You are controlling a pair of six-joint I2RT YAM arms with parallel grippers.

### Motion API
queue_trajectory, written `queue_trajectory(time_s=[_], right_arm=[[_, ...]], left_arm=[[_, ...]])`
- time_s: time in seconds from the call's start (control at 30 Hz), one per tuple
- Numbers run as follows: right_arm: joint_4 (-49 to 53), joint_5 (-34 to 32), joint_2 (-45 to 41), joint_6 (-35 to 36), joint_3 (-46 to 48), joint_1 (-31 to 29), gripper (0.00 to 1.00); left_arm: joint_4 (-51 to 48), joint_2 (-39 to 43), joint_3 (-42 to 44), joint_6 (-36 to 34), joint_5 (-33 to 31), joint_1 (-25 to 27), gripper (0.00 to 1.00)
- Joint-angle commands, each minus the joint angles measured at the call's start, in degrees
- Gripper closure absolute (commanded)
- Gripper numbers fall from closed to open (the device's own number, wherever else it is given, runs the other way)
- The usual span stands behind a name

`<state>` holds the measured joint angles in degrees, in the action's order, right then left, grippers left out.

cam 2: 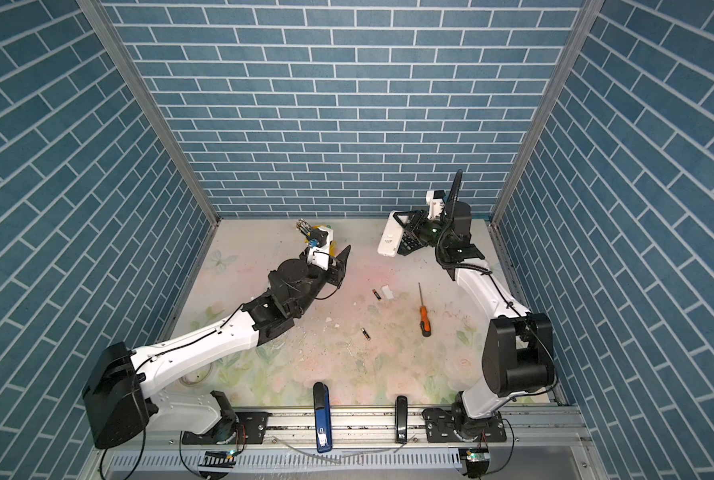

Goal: Unload the batteries from the remote control

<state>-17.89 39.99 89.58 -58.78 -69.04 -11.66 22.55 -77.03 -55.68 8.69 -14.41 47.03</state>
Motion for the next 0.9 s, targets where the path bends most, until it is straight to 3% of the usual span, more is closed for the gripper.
queue_trajectory(time_s=[0.0,0.17,0.37,0.53,0.87], right_arm=[[-13.7,-0.5,-2.7,-3.4,4.0,-0.3,1.0],[-25.2,-5.9,-3.8,-4.6,9.1,-1.4,1.0],[-40.6,-11.5,-0.2,-9.6,12.0,-3.6,1.0],[-46.0,-13.6,3.4,-12.3,10.4,-5.6,1.0],[-48.4,-14.9,6.1,-13.8,9.0,-8.5,1.0]], left_arm=[[-1.8,0.5,0.9,20.8,16.5,-3.6,0.44],[12.0,-2.5,3.7,35.4,26.0,-6.8,0.41],[27.0,-9.6,3.9,45.1,30.1,-6.9,0.4],[37.1,-14.4,4.7,49.0,29.3,-6.7,0.42],[43.0,-18.3,2.5,49.5,27.3,-6.8,0.44]])
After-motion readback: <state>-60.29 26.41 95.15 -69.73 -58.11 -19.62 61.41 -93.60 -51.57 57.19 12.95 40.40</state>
